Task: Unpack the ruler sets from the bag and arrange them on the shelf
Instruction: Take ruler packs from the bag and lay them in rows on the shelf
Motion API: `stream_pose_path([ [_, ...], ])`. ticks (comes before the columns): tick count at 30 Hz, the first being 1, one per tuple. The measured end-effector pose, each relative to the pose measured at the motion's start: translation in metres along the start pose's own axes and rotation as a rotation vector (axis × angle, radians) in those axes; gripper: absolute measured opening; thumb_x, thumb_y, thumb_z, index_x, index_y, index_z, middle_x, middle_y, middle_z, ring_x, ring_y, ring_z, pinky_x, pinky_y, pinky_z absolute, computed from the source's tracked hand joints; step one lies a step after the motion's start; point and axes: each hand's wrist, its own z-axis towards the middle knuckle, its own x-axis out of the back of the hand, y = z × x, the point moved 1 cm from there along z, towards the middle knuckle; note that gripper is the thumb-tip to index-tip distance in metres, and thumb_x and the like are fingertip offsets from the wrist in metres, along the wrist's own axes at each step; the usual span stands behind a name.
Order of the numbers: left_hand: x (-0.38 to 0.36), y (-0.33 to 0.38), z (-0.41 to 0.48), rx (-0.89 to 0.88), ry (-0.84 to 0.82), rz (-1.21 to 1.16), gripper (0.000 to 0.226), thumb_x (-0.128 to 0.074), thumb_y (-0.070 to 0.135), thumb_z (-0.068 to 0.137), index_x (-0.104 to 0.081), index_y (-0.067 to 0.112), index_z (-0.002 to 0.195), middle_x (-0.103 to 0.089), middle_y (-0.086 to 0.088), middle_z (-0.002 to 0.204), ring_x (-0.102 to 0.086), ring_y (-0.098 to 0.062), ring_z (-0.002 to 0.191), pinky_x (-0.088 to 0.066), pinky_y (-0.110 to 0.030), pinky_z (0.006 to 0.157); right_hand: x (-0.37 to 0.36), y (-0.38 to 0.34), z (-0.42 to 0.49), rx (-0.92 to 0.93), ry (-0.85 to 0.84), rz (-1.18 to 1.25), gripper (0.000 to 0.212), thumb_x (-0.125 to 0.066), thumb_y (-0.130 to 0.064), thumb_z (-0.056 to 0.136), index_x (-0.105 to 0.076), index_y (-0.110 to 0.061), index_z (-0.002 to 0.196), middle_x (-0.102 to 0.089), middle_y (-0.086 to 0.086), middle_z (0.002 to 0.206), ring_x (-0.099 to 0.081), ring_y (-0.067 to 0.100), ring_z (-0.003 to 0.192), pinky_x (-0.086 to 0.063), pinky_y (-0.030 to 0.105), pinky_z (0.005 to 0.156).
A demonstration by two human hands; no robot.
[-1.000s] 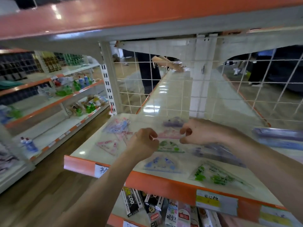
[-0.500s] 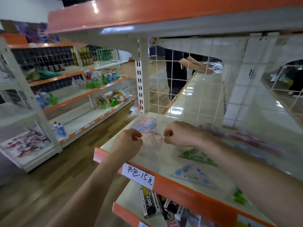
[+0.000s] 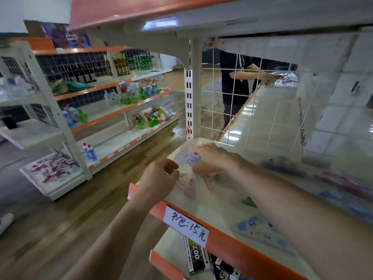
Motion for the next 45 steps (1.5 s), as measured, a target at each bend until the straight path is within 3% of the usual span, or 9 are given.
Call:
stream_pose_path([
  [8,-0.005,0.007,0.000,0.018,0.003,-0.046,0.012,-0.058,0.023,0.091,-0.063,0.025,0.102,-0.061,0.005,0.099,-0.061,-0.013,0.088,-0.055,-0.033,0.080,0.004,0.004,-0.005,0.066,0.034,-0.061,0.022,-0.055,-0.020,0.083,-0.058,-0.011,0.103,-0.060,0.005,0.101,-0.058,0.025,0.091,-0.044,0.030,0.069],
  [12,-0.006,0.009,0.000,0.009,0.015,-0.061,0.012,-0.058,0.023,0.091,-0.063,0.025,0.102,-0.061,0.007,0.097,-0.061,-0.012,0.089,-0.054,-0.032,0.079,0.002,0.005,-0.002,0.060,0.040,-0.148,0.052,-0.049,-0.057,0.088,-0.057,-0.012,0.112,-0.057,0.005,0.117,-0.056,0.023,0.105,-0.038,0.031,0.071],
  [18,-0.003,0.005,0.000,0.004,0.047,-0.083,0.006,-0.056,0.024,0.092,-0.061,0.027,0.094,-0.060,0.009,0.093,-0.060,-0.012,0.090,-0.054,-0.034,0.081,-0.005,-0.012,0.005,0.021,0.155,-0.063,0.055,-0.054,-0.052,0.086,-0.052,-0.007,0.118,-0.051,0.009,0.120,-0.048,0.027,0.111,-0.033,0.033,0.076],
  [21,-0.001,0.003,-0.001,0.001,0.062,-0.076,0.005,-0.056,0.024,0.092,-0.060,0.027,0.093,-0.059,0.009,0.091,-0.059,-0.011,0.090,-0.052,-0.030,0.077,-0.006,-0.017,0.006,0.002,0.126,-0.071,0.044,-0.059,-0.041,0.086,-0.053,-0.007,0.113,-0.052,0.009,0.111,-0.050,0.025,0.097,-0.035,0.031,0.072],
  [27,0.001,0.003,-0.003,0.015,0.073,-0.067,0.006,-0.056,0.023,0.092,-0.060,0.027,0.090,-0.057,0.012,0.086,-0.057,-0.011,0.087,-0.049,-0.028,0.074,-0.001,-0.009,0.002,-0.056,0.038,0.071,0.035,-0.065,-0.034,0.079,-0.037,-0.017,0.067,-0.040,-0.002,0.066,-0.041,0.012,0.058,-0.029,0.024,0.047],
  [31,0.002,0.006,-0.004,0.008,0.070,-0.071,0.007,-0.057,0.023,0.092,-0.059,0.028,0.088,-0.059,0.010,0.089,-0.057,-0.011,0.088,-0.050,-0.028,0.076,-0.001,-0.001,0.001,-0.101,-0.008,0.161,0.029,-0.070,-0.034,0.075,-0.047,-0.016,0.077,-0.048,0.000,0.071,-0.051,0.019,0.069,-0.033,0.025,0.050],
  [36,0.004,0.009,-0.008,0.031,0.072,-0.097,0.006,-0.056,0.027,0.093,-0.060,0.027,0.096,-0.060,0.009,0.095,-0.056,-0.010,0.085,-0.050,-0.030,0.075,0.009,0.011,-0.007,-0.068,-0.047,0.457,0.012,-0.065,-0.015,0.084,-0.058,-0.011,0.076,-0.051,0.003,0.068,-0.046,0.017,0.062,-0.033,0.023,0.052],
  [41,0.003,0.014,-0.011,0.074,0.057,-0.203,0.037,-0.055,0.041,0.091,-0.052,0.022,0.123,-0.058,0.007,0.102,-0.062,-0.016,0.089,-0.054,-0.035,0.073,0.031,0.010,-0.025,0.064,-0.141,0.749,0.008,-0.063,-0.017,0.090,-0.065,-0.014,0.083,-0.067,0.000,0.075,-0.059,0.006,0.061,-0.044,0.018,0.055],
  [45,0.004,0.020,-0.014,0.071,0.097,-0.369,0.014,-0.054,0.029,0.094,-0.060,0.017,0.098,-0.065,-0.001,0.085,-0.060,-0.011,0.066,-0.051,-0.027,0.061,0.034,-0.003,-0.025,0.147,-0.155,0.822,0.011,-0.059,-0.018,0.093,-0.067,-0.012,0.089,-0.068,-0.002,0.077,-0.061,0.006,0.066,-0.047,0.019,0.061],
])
